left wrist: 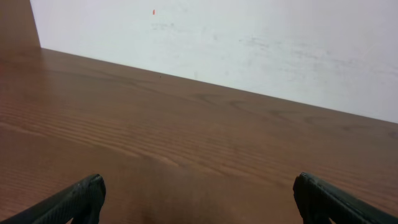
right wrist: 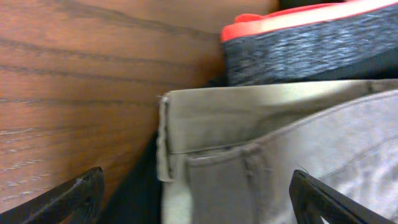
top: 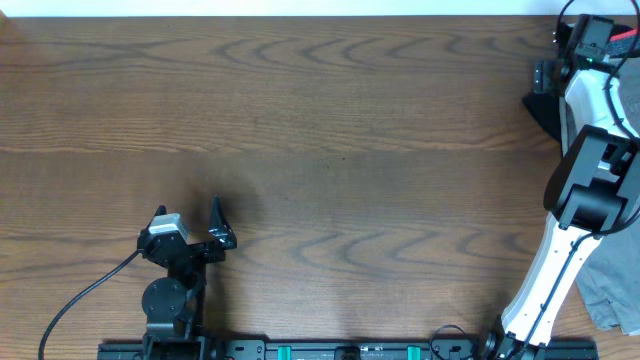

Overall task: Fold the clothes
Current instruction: 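Reach the right gripper to the clothes stack and grasp the grey shorts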

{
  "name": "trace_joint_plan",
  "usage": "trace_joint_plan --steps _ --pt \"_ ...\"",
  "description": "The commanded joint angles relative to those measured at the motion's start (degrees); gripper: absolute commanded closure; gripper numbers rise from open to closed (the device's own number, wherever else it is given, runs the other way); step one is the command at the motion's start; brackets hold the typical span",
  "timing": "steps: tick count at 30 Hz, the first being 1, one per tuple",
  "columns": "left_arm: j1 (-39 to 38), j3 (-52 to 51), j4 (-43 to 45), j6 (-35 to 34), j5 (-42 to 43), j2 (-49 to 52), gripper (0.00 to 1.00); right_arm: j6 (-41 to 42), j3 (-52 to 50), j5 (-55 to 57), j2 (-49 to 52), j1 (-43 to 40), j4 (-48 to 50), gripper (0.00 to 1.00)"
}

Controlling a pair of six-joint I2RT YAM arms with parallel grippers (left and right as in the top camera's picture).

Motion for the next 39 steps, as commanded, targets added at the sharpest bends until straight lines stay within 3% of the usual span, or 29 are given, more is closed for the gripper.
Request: trace_joint_plan --steps 1,10,19,24,33,35,39 --pt "0.2 -1.3 -1.8 1.1 -1.1 -0.4 0.02 -0.4 1.6 1.2 0.7 -0.5 0.1 0.08" --pt "0.2 -1.3 -1.8 1.1 -1.1 -0.4 0.02 -0.4 1.6 1.2 0.9 -2.3 -1.3 0.12" --pt "0.2 -1.3 -1.8 1.2 -1.1 -0.4 0.02 -0.4 1.6 1.1 1.2 -4.0 -1.7 0.27" --pt "0.2 -1.3 -1.8 1.1 -1.1 -0.4 0.02 -0.4 1.6 1.1 2.2 -4.0 -1.8 0.29" --pt "0.2 -1.3 -1.8 1.1 -1.1 -0.4 0.02 0.5 1.9 1.9 2.9 -3.8 -1.4 0.51" --pt "0.2 -1.3 -1.8 1.1 -1.1 -0.4 0.02 1.4 1.9 2.7 2.9 -3.8 -1.4 0.65" --pt "0.2 -1.3 -1.8 1.1 -1.1 -0.4 0.02 1.6 1.9 2.7 2.8 -3.7 -1.4 0.82"
